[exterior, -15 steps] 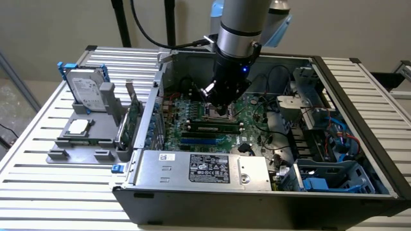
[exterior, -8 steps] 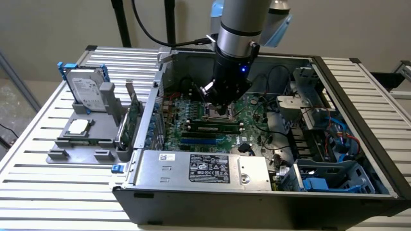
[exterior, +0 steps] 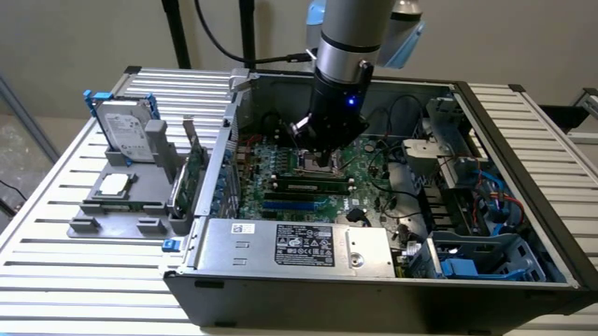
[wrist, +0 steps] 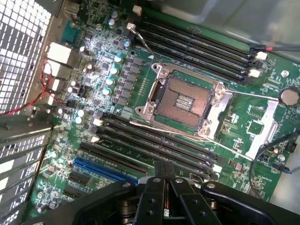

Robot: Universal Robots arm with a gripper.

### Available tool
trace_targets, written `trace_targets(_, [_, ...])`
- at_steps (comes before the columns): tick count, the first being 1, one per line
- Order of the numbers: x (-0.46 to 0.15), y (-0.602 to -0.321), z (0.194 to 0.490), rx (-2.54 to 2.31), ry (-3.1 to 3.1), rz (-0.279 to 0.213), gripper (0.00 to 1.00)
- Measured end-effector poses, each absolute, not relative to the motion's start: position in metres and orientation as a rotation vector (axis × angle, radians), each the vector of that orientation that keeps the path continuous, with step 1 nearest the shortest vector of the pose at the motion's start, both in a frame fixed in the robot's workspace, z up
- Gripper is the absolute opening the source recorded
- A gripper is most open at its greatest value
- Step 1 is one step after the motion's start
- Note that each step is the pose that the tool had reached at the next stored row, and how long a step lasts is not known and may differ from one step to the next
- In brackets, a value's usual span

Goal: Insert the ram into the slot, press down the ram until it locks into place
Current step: 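Press down the ram until it locks into place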

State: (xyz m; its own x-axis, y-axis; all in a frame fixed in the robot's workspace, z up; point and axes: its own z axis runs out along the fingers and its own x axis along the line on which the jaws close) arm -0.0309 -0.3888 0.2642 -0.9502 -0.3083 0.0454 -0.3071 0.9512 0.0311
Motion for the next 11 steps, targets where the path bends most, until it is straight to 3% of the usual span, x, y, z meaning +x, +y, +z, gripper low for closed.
trace_targets(11, [-0.0308, -0.3888, 0.2647, 0.26, -3.084, -0.042, 0.11])
